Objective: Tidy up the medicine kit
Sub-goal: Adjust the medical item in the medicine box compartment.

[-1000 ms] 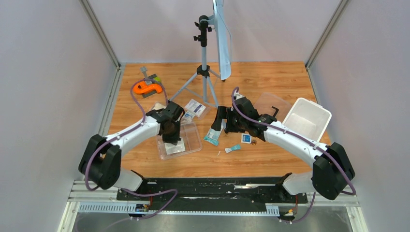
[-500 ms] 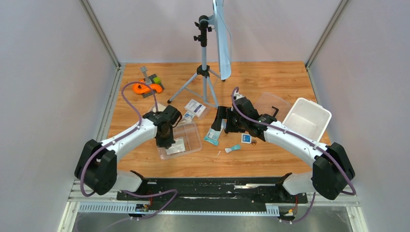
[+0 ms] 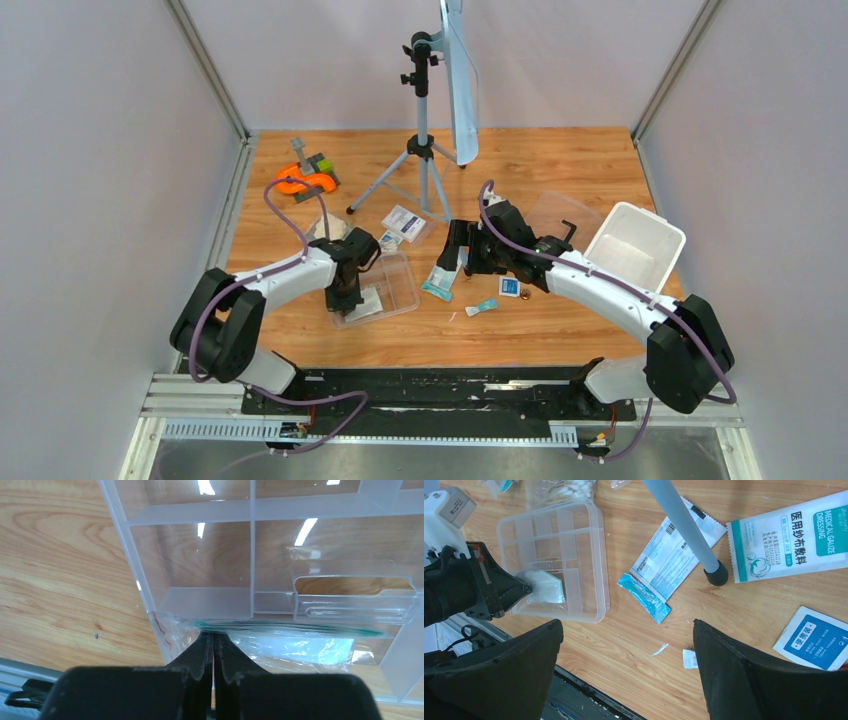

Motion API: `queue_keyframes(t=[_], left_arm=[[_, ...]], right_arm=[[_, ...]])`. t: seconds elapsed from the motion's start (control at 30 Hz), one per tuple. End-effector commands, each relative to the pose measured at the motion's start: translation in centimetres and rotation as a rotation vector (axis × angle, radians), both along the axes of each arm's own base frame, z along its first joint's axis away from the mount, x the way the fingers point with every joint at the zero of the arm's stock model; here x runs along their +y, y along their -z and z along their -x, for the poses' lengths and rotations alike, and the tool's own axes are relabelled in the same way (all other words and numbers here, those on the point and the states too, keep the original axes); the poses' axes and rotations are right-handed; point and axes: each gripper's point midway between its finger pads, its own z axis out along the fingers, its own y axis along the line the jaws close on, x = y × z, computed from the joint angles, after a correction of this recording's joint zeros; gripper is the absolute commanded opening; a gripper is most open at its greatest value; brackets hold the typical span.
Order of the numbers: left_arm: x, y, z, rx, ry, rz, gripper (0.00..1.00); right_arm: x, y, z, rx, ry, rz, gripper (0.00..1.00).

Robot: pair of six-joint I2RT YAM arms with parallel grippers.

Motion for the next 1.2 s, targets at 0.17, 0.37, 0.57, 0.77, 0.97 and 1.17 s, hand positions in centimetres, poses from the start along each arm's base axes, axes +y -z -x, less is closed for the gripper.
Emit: queue_keyframes(t=[0.17,0.37,0.57,0.77,0.97,1.17], left_arm=[[-1.9,-4.2,-3.2,-0.22,0.063,0.126,0.0],[-2.1,-7.0,-3.1,-0.305,0.087,0.182,0.0],[-3.0,-6.5,-4.3,-0.317,0.084,0.2,0.0],[-3.5,-4.1,-6.0,-0.311,0.055,0.168,0.0],[-4.1,-2.9,-6.5,-0.288,0.062,0.169,0.0],[-4.4,-6.2,-6.6,-0.332,0.106,0.202,0.0]], right_arm=[[0.9,-1.5,-0.6,-0.022,-0.021,-0.033,0.99],[1.2,-1.2,-0.6,-0.009,-0.033,-0.035,0.99],[1.6,-1.4,-0.7,-0.005,-0.044,-0.043,0.99],[1.4,-1.5,-0.7,-0.011,-0.04,-0.041,0.99],[1.0,-1.6,-0.6,-0.021,-0.029,-0.037,0.99],[0.9,-1.4,-0.5,-0.019,-0.024,-0.034,0.99]])
